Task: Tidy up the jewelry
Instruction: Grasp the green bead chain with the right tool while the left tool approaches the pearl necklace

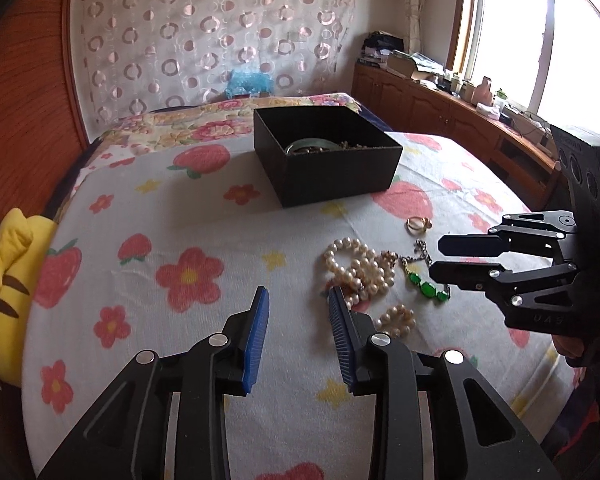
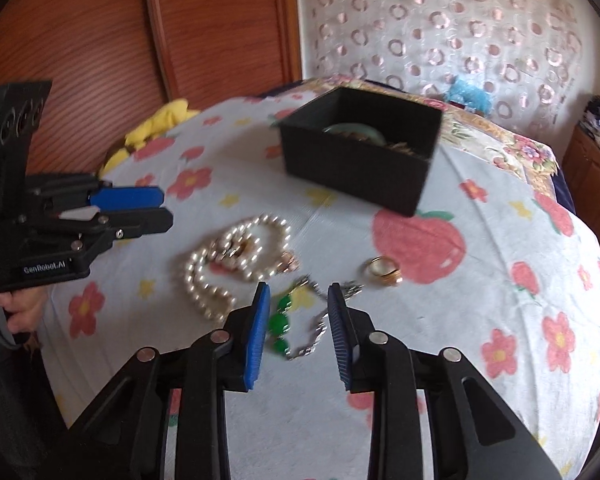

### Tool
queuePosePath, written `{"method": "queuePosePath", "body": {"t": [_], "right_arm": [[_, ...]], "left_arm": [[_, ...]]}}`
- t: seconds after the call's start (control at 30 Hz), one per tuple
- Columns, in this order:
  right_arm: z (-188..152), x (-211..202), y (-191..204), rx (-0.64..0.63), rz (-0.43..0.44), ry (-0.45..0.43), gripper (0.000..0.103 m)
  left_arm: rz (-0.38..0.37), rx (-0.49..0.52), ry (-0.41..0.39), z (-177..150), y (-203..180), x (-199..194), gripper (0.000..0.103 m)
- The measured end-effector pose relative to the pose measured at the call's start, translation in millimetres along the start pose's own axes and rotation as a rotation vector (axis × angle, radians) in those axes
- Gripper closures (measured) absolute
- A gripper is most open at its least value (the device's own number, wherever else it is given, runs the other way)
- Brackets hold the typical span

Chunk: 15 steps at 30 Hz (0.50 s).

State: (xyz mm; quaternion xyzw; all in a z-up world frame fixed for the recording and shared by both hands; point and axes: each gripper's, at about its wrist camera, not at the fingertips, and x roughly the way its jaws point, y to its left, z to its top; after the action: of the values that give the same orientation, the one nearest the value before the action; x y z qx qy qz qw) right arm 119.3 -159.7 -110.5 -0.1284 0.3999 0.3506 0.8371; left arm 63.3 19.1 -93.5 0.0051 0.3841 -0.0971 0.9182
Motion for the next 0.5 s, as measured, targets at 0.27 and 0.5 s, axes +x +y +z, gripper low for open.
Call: {"method": "queuePosePath", "body": {"t": [0.27,0.5], "right_arm": [[-3.6,15.7,14.6,-0.066,-0.026,0.062,0.079],[-6.4,14.5,15.3,-0.08,-0.038,0.062,0.09]], "left_arm": [[-0.007,-0.002,0.014,-3.6,-0.4,2.2,0.074],[-0.031,-0.003,0.028,-4.3,-5.3,5.2,0.074]]}}
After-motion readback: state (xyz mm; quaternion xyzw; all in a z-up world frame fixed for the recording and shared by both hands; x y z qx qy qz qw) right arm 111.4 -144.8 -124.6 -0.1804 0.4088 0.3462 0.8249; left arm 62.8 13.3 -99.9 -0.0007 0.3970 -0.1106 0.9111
